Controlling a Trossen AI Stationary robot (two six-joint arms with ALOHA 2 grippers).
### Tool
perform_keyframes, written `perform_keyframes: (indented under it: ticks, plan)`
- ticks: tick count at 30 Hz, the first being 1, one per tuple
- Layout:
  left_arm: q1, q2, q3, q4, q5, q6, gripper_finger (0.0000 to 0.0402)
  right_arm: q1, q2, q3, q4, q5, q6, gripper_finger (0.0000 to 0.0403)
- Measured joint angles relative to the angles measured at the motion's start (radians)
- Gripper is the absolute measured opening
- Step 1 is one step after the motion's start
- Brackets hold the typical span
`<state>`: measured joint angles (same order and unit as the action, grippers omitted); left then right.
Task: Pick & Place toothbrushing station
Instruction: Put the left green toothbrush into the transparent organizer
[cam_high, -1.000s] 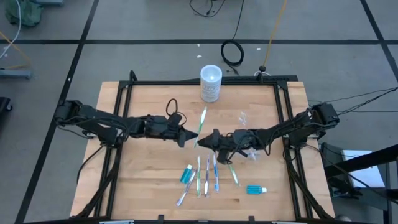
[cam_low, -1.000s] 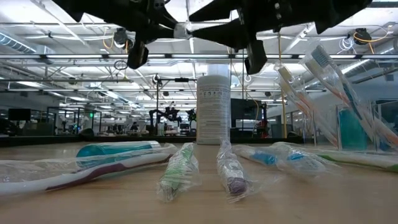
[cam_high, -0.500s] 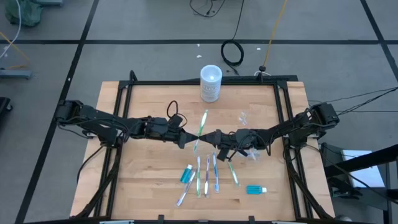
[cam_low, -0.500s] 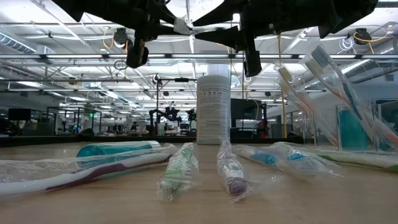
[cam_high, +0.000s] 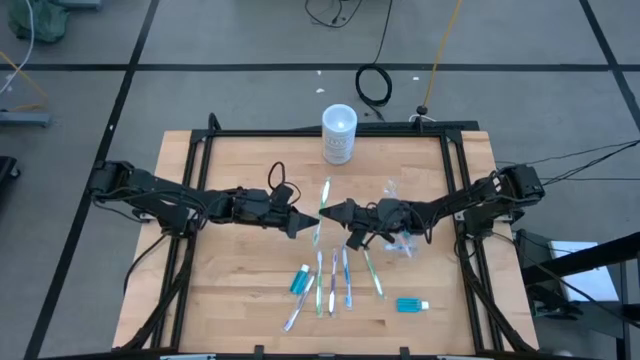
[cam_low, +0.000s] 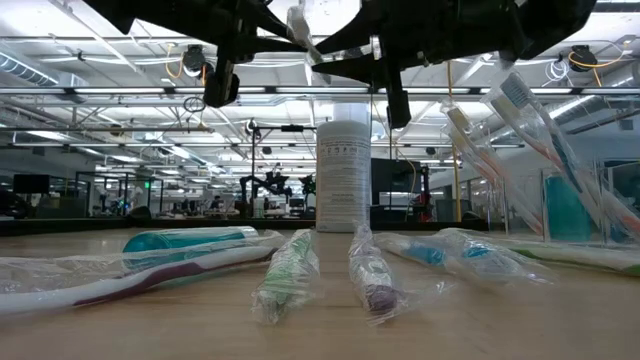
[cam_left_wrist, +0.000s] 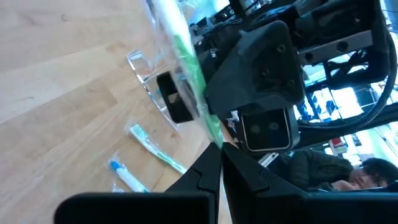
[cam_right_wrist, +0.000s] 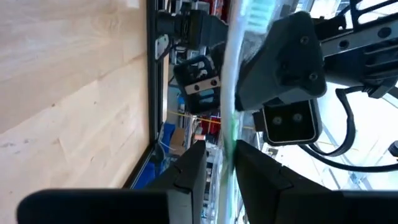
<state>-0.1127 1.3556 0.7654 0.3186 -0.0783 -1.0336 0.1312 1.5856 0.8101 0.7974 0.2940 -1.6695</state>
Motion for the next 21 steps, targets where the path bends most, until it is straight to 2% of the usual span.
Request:
perform_keyframes:
  ticks: [5, 8, 12, 16, 21]
  plan:
    - [0.001, 0.000, 0.000, 0.003, 0.004, 0.040, 0.0003, -0.001, 0.000, 0.000, 0.000, -0.041, 0.000, 0.0039]
    - [0.006, 0.000, 0.000, 0.007, 0.008, 0.066, 0.0012, -0.001, -0.001, 0.000, -0.003, -0.056, 0.000, 0.0013]
    - [0.017, 0.000, 0.000, 0.015, 0.007, 0.114, 0.0034, 0.000, -0.001, 0.000, -0.010, -0.057, 0.001, 0.0019]
    - [0.030, 0.000, 0.000, 0.016, 0.013, 0.241, 0.0049, 0.006, -0.001, 0.000, -0.022, -0.054, -0.001, 0.0017]
    - [0.076, 0.000, 0.000, 0.025, 0.121, 0.405, 0.0068, 0.011, -0.001, 0.000, -0.035, -0.044, 0.061, 0.0010]
